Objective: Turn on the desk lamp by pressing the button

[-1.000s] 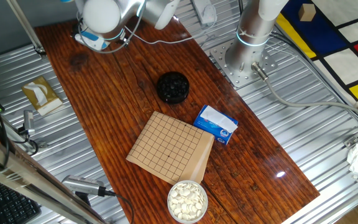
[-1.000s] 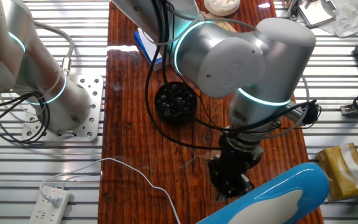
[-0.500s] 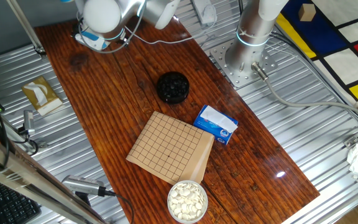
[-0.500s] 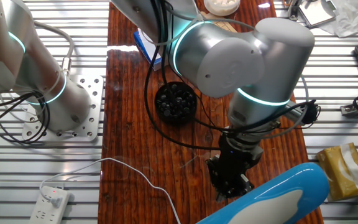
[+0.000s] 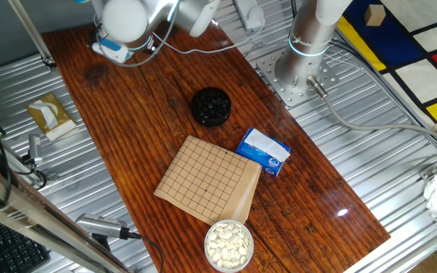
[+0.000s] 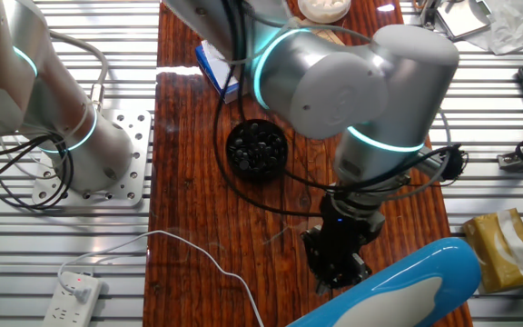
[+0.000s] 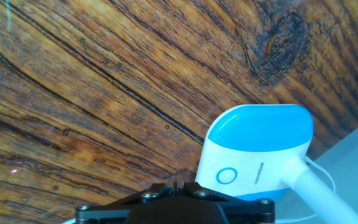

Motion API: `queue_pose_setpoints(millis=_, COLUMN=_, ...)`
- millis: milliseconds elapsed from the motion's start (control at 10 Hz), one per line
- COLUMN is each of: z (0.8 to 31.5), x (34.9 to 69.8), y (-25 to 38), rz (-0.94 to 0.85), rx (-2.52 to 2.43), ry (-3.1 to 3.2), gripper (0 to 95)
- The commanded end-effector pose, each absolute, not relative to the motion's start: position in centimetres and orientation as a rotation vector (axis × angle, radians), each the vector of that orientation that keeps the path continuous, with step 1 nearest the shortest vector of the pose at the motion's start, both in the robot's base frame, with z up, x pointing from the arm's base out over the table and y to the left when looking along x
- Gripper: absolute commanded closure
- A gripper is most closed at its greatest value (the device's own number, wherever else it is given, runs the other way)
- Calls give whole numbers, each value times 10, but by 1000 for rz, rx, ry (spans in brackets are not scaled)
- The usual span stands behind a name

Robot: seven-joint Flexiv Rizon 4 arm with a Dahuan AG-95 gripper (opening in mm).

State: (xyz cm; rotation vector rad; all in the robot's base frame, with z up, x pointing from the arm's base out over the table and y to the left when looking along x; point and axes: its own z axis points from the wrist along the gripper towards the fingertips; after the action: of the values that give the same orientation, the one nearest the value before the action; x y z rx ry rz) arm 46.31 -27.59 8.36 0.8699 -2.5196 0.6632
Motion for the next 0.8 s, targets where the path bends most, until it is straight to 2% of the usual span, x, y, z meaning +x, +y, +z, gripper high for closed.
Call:
queue_pose_setpoints(millis=100, z=85, x=462, y=-275, rz=639, rx=815, ry=-2498, gripper=950)
queue_pose_setpoints(millis=800, z=85, x=462, y=-275, rz=628, rx=698, ry=-2486, gripper=950)
